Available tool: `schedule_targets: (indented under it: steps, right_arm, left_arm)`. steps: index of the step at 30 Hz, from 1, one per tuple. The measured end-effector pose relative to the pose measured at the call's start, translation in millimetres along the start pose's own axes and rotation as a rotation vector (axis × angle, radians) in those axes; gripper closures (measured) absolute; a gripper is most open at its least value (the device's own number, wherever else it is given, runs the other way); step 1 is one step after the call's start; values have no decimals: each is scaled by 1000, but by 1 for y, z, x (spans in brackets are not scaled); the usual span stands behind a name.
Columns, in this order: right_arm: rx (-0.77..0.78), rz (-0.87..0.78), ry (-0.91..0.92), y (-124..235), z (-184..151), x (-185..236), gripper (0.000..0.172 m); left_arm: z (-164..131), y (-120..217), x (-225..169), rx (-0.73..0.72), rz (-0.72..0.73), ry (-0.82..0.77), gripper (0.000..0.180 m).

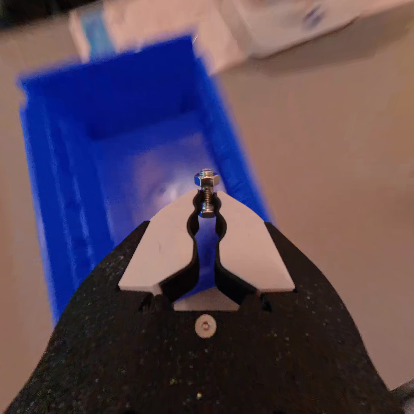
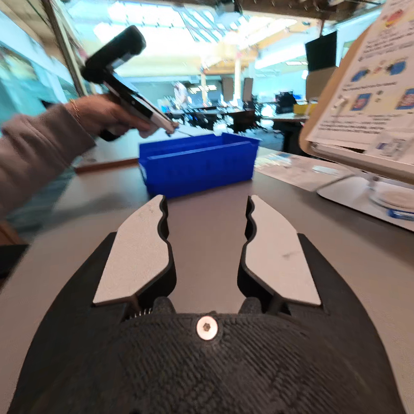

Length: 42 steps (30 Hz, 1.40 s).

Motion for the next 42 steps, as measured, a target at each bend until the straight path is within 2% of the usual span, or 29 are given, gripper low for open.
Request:
schedule_targets:
  steps: [1, 4, 7, 10, 13, 19, 26, 35, 39, 40, 41, 42]
  right_arm:
    - [-33, 34, -31, -1, 4, 6, 103]
    - [-90, 100, -87, -4, 9, 19, 97]
    - [-120, 135, -85, -4, 11, 27, 100]
    - [-170, 125, -51, -2, 14, 30, 111]
    - [-205, 150, -51, 0, 17, 34, 123]
    - [-180, 140, -50, -5, 13, 39, 124]
    - [-165, 140, -39, -10, 8, 47, 132]
    - [-166, 109, -28, -7, 11, 39, 141]
    - [-144, -3, 63, -2, 16, 23, 131]
    - [-131, -104, 45, 1, 15, 9, 147]
    - [-119, -172, 28, 4, 14, -4, 143]
    - [-104, -160, 21, 5, 12, -7, 133]
  left_arm:
    - [15, 7, -25, -115, -89, -68, 172]
    - [33, 11, -105, -378, -432, -196, 172]
    - [22, -14, -169, -528, -744, -267, 172]
    - [5, -46, -203, -600, -914, -278, 172]
    - [-3, -63, -218, -657, -972, -255, 172]
    - [-14, -67, -236, -654, -949, -391, 172]
    - [-17, -68, -252, -658, -943, -443, 172]
    - [-16, -68, -250, -674, -924, -425, 172]
    - [-10, -65, -238, -710, -859, -385, 172]
    - [-9, -61, -234, -745, -869, -362, 172]
    - [-7, -56, -230, -777, -880, -340, 172]
    - [-6, -55, -227, -787, -873, -326, 172]
Point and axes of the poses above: each gripper's, where its closed fingertips meet, y back along the fingers, z out of its top, x = y × z across the jaws, the point moved 4 cm from there along y, back along the fingers, and after that the axes turned 4 degrees about -z, right-handed, at the moved point
